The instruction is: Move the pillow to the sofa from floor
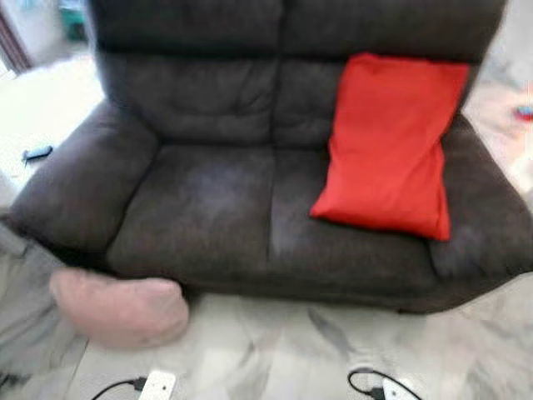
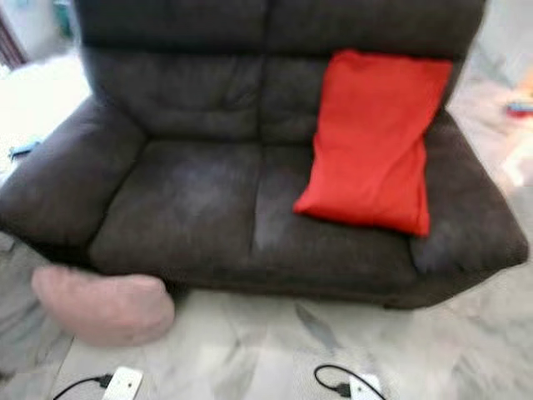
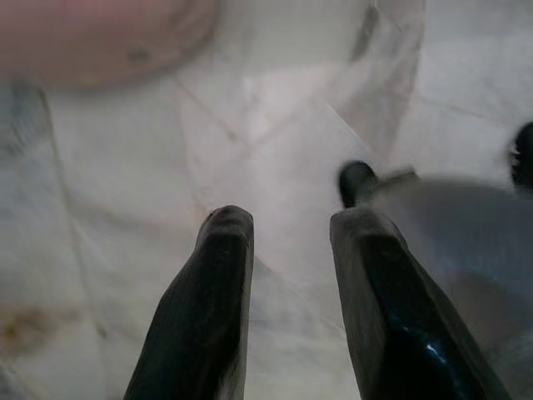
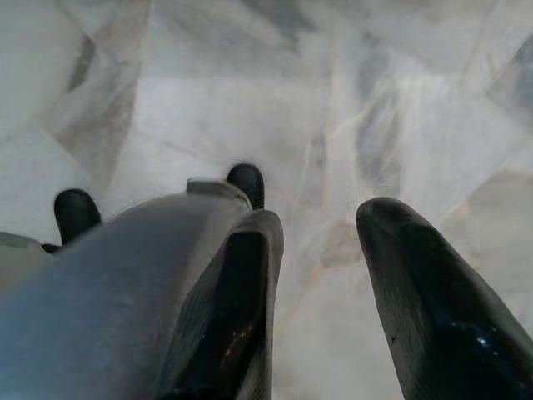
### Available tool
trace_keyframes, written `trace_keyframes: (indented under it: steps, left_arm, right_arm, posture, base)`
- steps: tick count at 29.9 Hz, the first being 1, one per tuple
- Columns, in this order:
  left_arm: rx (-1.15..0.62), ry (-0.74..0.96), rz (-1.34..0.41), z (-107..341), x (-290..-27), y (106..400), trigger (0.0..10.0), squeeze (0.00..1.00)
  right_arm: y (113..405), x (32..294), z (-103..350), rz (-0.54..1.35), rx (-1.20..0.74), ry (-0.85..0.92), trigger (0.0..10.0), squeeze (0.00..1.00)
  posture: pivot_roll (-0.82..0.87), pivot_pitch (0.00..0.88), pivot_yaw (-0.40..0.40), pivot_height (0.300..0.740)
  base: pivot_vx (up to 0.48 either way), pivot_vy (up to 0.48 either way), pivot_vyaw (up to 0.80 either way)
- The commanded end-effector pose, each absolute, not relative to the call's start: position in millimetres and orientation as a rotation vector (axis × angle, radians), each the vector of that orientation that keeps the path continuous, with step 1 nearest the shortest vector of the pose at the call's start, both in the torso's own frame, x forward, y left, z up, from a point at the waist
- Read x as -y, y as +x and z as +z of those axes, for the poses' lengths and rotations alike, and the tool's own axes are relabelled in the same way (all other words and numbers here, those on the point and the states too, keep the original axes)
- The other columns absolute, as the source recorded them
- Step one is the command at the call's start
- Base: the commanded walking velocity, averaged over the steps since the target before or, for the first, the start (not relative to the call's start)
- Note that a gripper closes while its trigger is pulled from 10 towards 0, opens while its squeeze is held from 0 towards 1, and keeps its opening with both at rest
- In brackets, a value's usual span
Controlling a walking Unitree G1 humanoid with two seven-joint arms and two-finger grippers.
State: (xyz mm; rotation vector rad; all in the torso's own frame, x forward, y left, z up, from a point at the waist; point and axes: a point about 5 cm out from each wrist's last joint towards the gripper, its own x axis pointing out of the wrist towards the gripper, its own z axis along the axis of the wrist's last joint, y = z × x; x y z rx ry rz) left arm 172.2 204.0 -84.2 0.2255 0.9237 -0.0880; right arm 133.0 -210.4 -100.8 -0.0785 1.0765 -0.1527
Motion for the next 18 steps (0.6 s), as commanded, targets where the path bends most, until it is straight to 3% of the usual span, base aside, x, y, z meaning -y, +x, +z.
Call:
trace_keyframes:
  steps: [1,8,18]
  left_arm:
    - [-0.970,0.218,-0.089,-90.1,-204.0,159.8,10.0,0.00]
    - [-0.969,0.216,-0.086,-90.1,-203.7,159.9,10.0,0.00]
    - [-0.968,0.213,-0.086,-90.1,-202.7,160.3,10.0,0.00]
  right_arm:
    - [128.4,217.3,-101.1,-0.163,-1.092,-0.088,10.0,0.00]
    - [126.2,219.4,-101.3,-0.164,-1.093,-0.092,10.0,0.00]
    - [138.1,191.6,-102.4,-0.131,-1.086,-0.094,10.0,0.00]
  posture:
    - [0.05,0.104,0.022,0.740]
    - [0.05,0.106,0.020,0.740]
    - [0.05,0.102,0.017,0.740]
  base:
    - [0.000,0.364,0.00]
    - [0.000,0.363,0.00]
    - [0.000,0.363,0.00]
